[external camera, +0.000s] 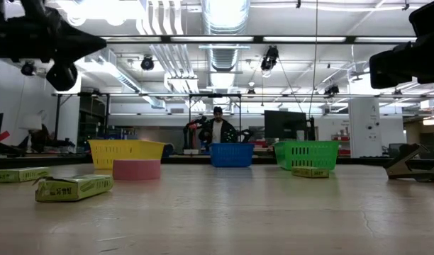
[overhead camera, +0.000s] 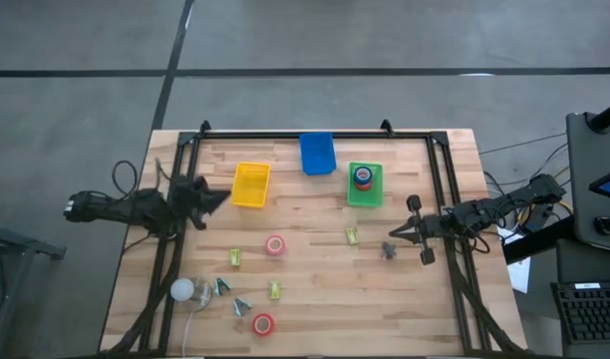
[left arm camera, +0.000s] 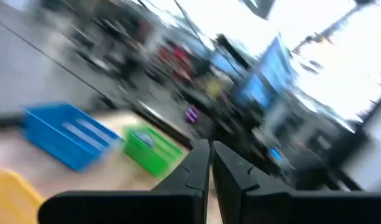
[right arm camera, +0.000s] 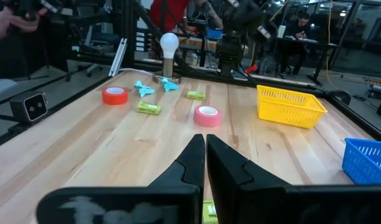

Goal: Pick and place Stapler, Stapler remover, tape
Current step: Put the pink tape into the green basket

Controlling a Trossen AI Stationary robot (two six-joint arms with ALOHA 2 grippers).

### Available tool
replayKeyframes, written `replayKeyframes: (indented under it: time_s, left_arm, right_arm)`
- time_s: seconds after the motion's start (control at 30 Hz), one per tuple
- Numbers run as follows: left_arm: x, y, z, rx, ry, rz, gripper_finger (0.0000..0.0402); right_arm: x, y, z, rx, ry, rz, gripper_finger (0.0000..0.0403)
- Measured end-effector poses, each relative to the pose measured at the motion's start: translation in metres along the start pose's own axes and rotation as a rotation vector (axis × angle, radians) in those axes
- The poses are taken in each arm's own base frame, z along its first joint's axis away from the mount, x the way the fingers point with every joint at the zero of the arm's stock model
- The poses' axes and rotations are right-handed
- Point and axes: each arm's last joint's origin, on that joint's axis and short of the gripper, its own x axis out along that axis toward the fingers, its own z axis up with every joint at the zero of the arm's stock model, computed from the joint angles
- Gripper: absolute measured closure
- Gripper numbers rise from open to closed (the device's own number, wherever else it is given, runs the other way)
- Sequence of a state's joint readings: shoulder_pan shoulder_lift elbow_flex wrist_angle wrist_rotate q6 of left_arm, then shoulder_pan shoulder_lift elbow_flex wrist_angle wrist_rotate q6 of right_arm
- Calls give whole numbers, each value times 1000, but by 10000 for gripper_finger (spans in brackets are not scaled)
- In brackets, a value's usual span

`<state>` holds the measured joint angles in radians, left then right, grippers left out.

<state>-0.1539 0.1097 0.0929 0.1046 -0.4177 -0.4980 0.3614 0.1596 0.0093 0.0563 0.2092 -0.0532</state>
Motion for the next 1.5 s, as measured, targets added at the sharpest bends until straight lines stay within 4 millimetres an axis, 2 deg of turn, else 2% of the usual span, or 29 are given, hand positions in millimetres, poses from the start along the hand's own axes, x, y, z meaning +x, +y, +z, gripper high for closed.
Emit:
replayKeyframes:
  time_s: [0.17,0.4,0.53,0.67,0.83,1.03,1.27,1.5]
  left_arm:
    - [13,-5,-14,-1,116,-29,339]
    - [31,-18,-32,28,191,-79,226]
    - [39,-30,-45,105,288,-90,184]
    - [55,-54,-48,205,343,-105,176]
    - [77,-75,-66,368,528,-40,181]
    - [107,-94,-89,454,659,21,181]
    - [126,-99,-112,585,826,129,181]
    - [128,-95,-120,623,877,239,182]
  right_arm:
    - [0,0,0,0,0,0,390]
    - [0,0,0,0,0,0,390]
    - [0,0,0,0,0,0,390]
    - [0,0,0,0,1,0,390]
    - [0,0,0,0,0,0,390]
    - [0,0,0,0,1,0,390]
    - [0,0,0,0,0,0,390]
    - [0,0,0,0,1,1,390]
